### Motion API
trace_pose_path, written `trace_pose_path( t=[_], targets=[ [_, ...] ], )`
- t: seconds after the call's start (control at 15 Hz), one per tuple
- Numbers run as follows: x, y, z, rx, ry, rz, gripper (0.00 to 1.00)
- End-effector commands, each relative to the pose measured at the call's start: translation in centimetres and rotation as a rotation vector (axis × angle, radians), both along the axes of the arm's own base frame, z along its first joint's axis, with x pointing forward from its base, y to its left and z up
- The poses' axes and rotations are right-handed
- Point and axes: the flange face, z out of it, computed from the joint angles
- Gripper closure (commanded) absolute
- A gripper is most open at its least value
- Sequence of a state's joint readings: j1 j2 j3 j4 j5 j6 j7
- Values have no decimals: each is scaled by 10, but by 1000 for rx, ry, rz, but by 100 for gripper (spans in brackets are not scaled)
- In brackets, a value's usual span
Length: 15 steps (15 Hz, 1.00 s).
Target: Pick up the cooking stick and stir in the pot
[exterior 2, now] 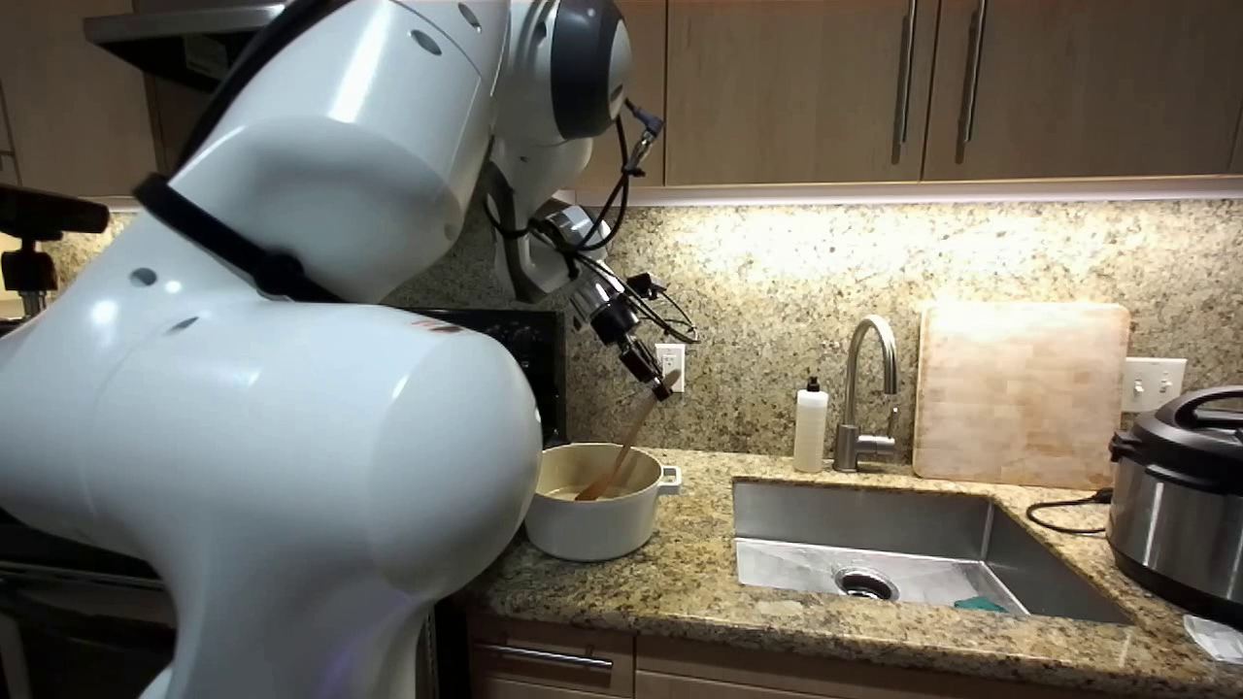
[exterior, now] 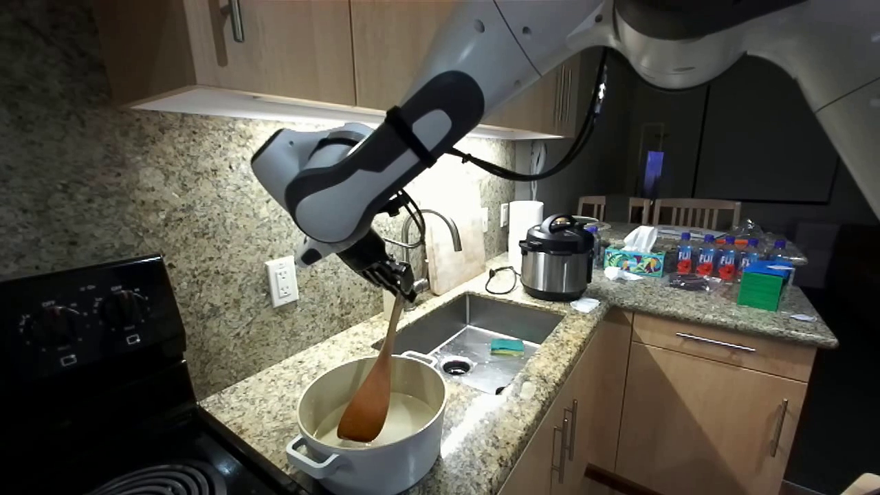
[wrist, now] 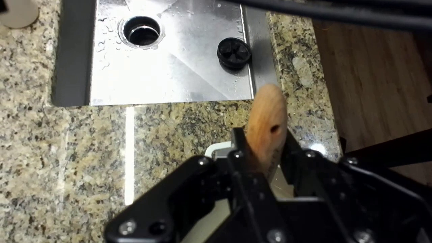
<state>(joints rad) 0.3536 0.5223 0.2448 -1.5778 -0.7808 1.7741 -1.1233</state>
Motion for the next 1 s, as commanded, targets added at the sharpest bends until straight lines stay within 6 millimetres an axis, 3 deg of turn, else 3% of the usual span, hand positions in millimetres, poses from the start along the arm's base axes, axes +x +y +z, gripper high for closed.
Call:
trace_pose_path(
  t=[0.0, 0.47, 0.93],
  targets=[
    [4, -16, 2, -11, -22, -97, 93],
    [-6, -44, 4, -100, -47, -229, 93],
    [-30, -17, -21, -201, 99, -99, 93]
  ],
)
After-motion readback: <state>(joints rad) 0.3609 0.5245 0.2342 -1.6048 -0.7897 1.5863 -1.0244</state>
